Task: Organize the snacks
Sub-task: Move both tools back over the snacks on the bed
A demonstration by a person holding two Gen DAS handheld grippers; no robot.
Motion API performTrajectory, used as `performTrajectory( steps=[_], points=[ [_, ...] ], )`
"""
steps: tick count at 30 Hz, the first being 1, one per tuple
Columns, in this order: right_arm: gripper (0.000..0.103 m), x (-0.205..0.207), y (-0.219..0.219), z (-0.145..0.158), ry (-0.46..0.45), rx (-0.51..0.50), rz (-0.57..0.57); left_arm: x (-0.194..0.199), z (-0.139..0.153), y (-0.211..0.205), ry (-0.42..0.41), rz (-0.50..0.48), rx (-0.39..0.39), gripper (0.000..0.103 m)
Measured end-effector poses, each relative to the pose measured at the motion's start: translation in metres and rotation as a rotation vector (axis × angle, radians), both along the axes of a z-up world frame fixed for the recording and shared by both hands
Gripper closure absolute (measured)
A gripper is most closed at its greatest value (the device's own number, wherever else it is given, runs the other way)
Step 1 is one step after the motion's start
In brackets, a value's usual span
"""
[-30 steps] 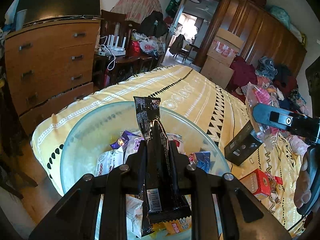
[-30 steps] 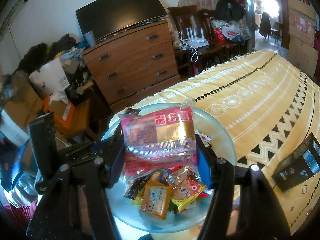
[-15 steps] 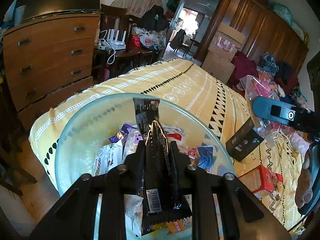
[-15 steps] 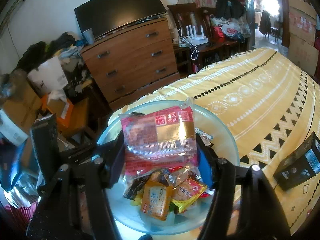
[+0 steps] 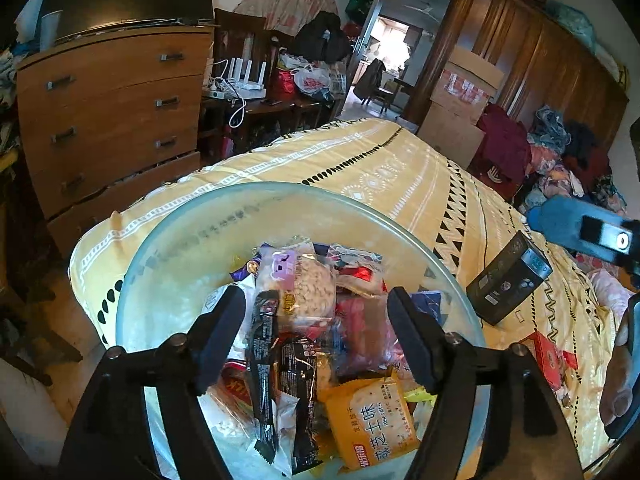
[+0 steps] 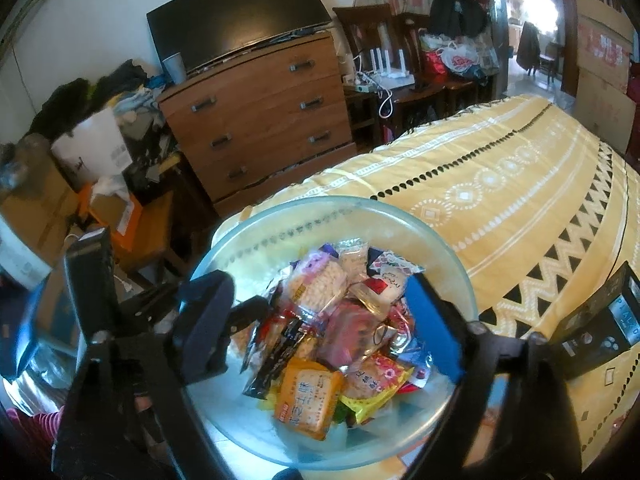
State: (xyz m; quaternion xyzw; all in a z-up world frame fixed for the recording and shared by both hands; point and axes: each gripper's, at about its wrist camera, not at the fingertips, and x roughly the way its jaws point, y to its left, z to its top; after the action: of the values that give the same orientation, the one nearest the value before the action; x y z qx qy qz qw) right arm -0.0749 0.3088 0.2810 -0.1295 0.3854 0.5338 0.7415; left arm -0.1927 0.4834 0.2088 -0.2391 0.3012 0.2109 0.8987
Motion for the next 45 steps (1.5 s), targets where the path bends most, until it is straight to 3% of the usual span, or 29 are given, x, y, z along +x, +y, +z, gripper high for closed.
performTrajectory(
  steps=[16,22,26,34,40,45],
  points=[
    [0.012,-0.008,-0.025,0.015,-0.072,0.056,-0.031,0.003,0.006,-0.009,0.0,0.001,0.018,0.027],
    [0.011,-0.017,-0.059,0.029,-0.126,0.119,-0.08,0.008,0.017,-0.029,-0.015,-0.025,0.041,0.027],
    [0.004,-0.029,-0.107,0.027,-0.136,0.198,-0.145,0.017,0.023,-0.054,-0.032,-0.066,0.048,0.027],
    [0.004,-0.054,-0.219,-0.02,-0.125,0.174,-0.318,0.047,0.038,-0.138,-0.045,-0.231,0.099,0.027],
    [0.004,-0.069,-0.317,-0.085,-0.026,0.036,-0.471,0.07,0.054,-0.224,-0.07,-0.396,0.158,0.027],
    [0.004,-0.072,-0.399,-0.125,0.079,-0.009,-0.635,0.09,0.058,-0.306,-0.081,-0.569,0.182,0.027]
  ],
)
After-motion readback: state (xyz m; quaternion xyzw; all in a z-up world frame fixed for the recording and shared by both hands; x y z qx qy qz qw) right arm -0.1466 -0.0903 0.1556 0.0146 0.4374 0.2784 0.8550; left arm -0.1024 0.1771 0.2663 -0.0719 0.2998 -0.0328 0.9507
